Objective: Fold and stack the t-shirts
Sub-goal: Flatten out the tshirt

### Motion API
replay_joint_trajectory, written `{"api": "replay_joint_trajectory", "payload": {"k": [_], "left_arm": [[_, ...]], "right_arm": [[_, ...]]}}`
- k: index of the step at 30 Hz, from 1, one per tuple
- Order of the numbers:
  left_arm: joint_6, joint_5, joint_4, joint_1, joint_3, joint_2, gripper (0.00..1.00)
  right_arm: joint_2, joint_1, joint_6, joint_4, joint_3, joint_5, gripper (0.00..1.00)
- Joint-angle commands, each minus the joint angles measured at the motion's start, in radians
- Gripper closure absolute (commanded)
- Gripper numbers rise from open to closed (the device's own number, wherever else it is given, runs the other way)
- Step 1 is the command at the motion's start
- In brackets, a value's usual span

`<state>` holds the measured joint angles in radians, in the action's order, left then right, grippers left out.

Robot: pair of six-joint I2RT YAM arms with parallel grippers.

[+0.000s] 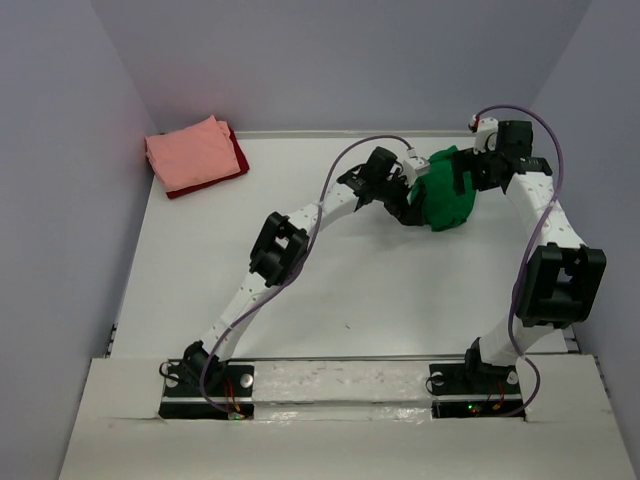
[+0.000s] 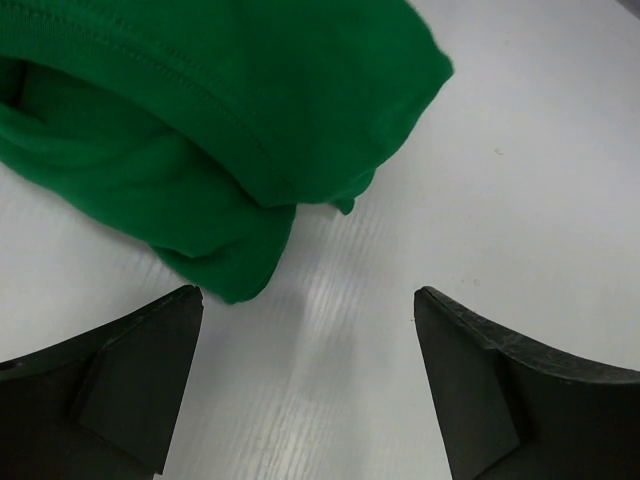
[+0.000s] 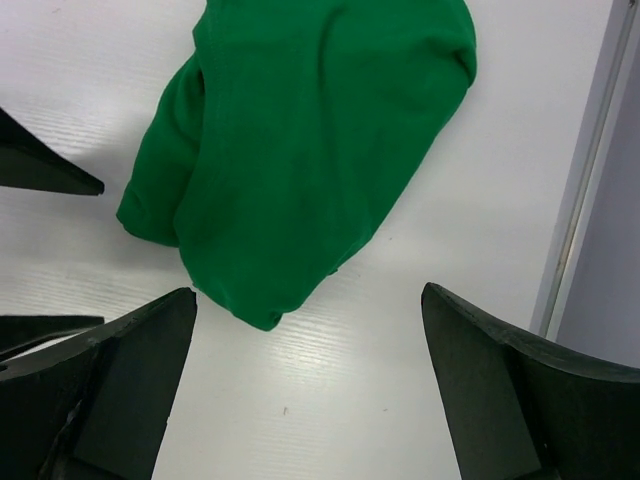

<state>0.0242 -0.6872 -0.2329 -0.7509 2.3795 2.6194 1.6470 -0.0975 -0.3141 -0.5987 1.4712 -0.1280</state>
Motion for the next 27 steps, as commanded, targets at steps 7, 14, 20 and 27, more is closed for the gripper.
{"api": "replay_joint_trajectory", "payload": {"k": [7, 14, 20, 27], "left_arm": [[-0.007, 0.084, -0.023, -0.005, 0.029, 0.024, 0.04], [0.011, 0.135, -0.016, -0.016, -0.003, -0.002, 0.04], [0.054, 0.176, -0.006, -0.016, -0.054, -0.058, 0.03], [0.045, 0.183, 0.059, 0.007, -0.187, -0.180, 0.03]], "right_arm": [[-0.061, 0.001, -0.002, -0.010, -0.046, -0.130, 0.00], [0.023, 0.001, -0.017, -0.038, -0.080, -0.236, 0.00], [0.169, 0.001, -0.013, -0.012, -0.081, -0.236, 0.00], [0.303, 0.001, 0.026, 0.017, 0.006, -0.063, 0.00]]}}
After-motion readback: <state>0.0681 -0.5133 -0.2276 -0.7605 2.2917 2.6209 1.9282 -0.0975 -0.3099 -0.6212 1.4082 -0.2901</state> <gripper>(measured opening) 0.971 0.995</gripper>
